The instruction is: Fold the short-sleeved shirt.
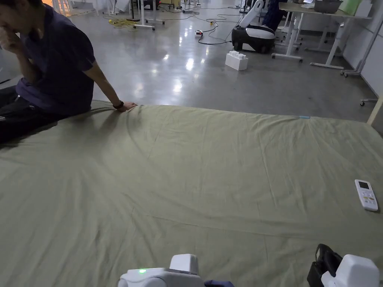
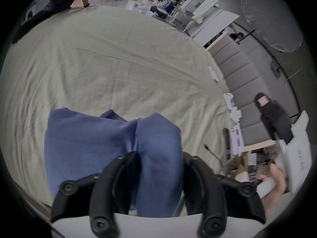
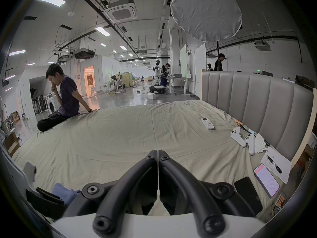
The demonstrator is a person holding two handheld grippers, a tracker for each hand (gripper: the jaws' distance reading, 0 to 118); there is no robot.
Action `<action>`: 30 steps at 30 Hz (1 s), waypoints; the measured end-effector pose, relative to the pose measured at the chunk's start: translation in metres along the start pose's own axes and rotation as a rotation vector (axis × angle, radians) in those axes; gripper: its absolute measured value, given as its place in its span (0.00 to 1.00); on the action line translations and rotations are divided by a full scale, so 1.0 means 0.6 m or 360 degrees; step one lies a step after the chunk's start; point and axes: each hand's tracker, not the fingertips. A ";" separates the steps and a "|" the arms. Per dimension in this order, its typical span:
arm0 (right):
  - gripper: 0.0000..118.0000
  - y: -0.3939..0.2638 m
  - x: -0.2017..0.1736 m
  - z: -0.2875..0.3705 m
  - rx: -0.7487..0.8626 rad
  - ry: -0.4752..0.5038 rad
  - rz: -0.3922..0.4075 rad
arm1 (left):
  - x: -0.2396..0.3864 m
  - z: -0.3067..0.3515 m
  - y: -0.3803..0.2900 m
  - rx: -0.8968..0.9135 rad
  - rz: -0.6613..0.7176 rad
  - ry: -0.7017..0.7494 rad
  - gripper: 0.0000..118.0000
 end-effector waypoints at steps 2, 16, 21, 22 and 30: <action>0.01 0.000 0.002 -0.001 -0.0003 -0.0003 0.0000 | -0.002 0.011 -0.001 0.0031 -0.0015 0.0015 0.46; 0.01 -0.009 0.008 -0.002 -0.0035 -0.0019 0.0007 | -0.008 -0.144 -0.040 -0.0177 0.0015 0.0026 0.11; 0.01 -0.008 0.010 -0.002 -0.0037 -0.0025 0.0007 | -0.003 -0.164 -0.048 -0.0150 -0.0024 0.0071 0.04; 0.01 -0.007 0.010 -0.002 -0.0037 -0.0026 0.0008 | -0.001 -0.161 -0.048 -0.0148 -0.0030 0.0072 0.04; 0.01 0.011 0.003 0.003 0.0007 -0.0010 0.0015 | 0.002 -0.050 -0.020 0.0056 -0.0088 -0.0140 0.04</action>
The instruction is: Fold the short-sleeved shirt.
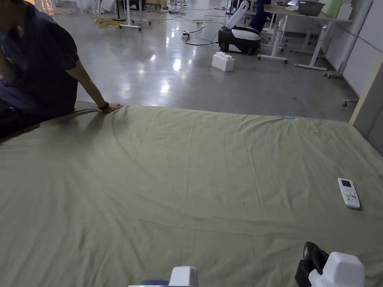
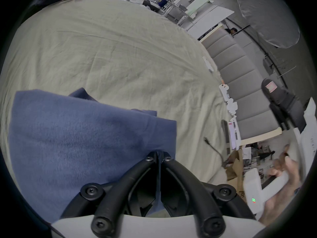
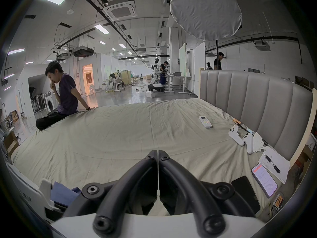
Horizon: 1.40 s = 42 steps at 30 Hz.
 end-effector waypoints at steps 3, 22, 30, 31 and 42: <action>0.01 0.009 -0.004 -0.001 0.0035 0.0002 0.0013 | 0.010 0.055 0.019 0.0242 -0.0153 0.0065 0.04; 0.01 0.096 -0.051 0.015 0.0371 -0.0047 0.0139 | -0.025 0.191 0.077 0.1318 -0.0675 0.1047 0.04; 0.01 0.037 -0.089 0.047 0.0133 0.0124 0.0126 | -0.065 0.207 0.069 0.1223 -0.0590 0.1031 0.04; 0.01 0.020 -0.101 0.054 0.0090 0.0167 0.0153 | -0.070 0.206 0.065 0.1205 -0.0588 0.1030 0.04; 0.01 -0.163 -0.215 0.039 -0.0311 0.0413 0.0303 | -0.141 0.191 0.004 0.0852 -0.0408 0.0929 0.04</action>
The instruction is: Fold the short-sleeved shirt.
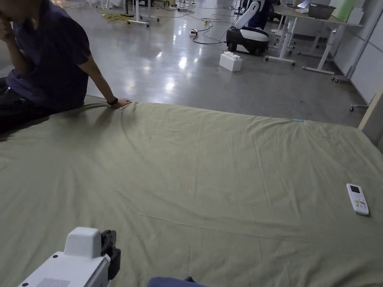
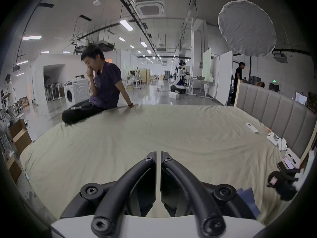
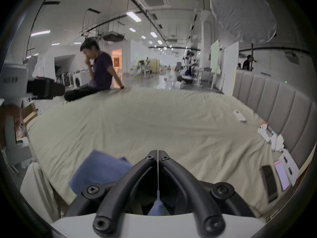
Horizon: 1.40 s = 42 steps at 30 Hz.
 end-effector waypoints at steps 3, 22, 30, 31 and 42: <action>0.01 -0.020 -0.003 -0.026 -0.0059 -0.0057 0.0025 | -0.013 -0.012 -0.024 -0.0178 0.0059 -0.0074 0.04; 0.01 -0.063 0.009 -0.056 -0.0101 -0.0175 0.0019 | -0.104 -0.166 -0.094 -0.0999 0.0861 -0.1154 0.62; 0.01 -0.065 0.012 -0.055 -0.0100 -0.0171 0.0020 | -0.045 -0.211 -0.118 -0.1136 0.0889 -0.1303 0.61; 0.01 -0.066 0.013 -0.056 -0.0102 -0.0170 0.0015 | -0.044 -0.215 -0.120 -0.1131 0.0909 -0.1305 0.61; 0.01 -0.066 0.021 -0.057 -0.0104 -0.0164 -0.0051 | -0.045 -0.224 -0.126 -0.1112 0.0969 -0.1341 0.42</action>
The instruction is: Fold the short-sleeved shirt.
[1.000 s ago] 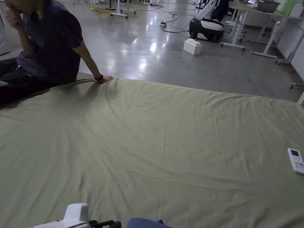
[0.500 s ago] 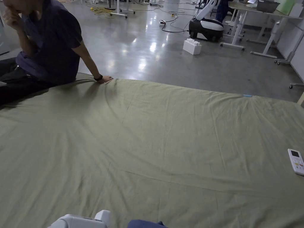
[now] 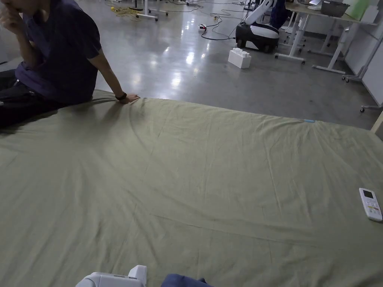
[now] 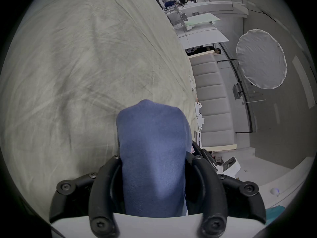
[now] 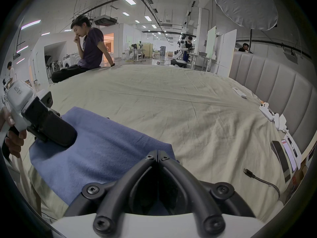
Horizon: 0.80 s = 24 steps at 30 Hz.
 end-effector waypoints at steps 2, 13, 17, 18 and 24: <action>0.01 0.002 0.000 0.000 -0.0003 0.0000 0.0001 | -0.001 0.002 -0.003 0.0011 -0.0008 -0.0018 0.34; 0.01 0.029 -0.005 0.008 0.0028 -0.0003 0.0035 | 0.026 0.079 -0.014 0.0079 -0.0034 -0.0113 0.25; 0.01 0.081 0.008 0.016 0.0123 -0.0001 0.0041 | 0.016 0.159 0.004 0.0148 -0.0024 -0.0098 0.25; 0.01 0.100 0.014 0.017 0.0155 -0.0008 0.0038 | 0.010 0.186 0.013 0.0161 -0.0035 -0.0072 0.25; 0.01 0.227 0.073 0.015 0.0357 -0.0082 0.0014 | -0.035 0.347 0.074 0.0228 -0.0042 0.0110 0.25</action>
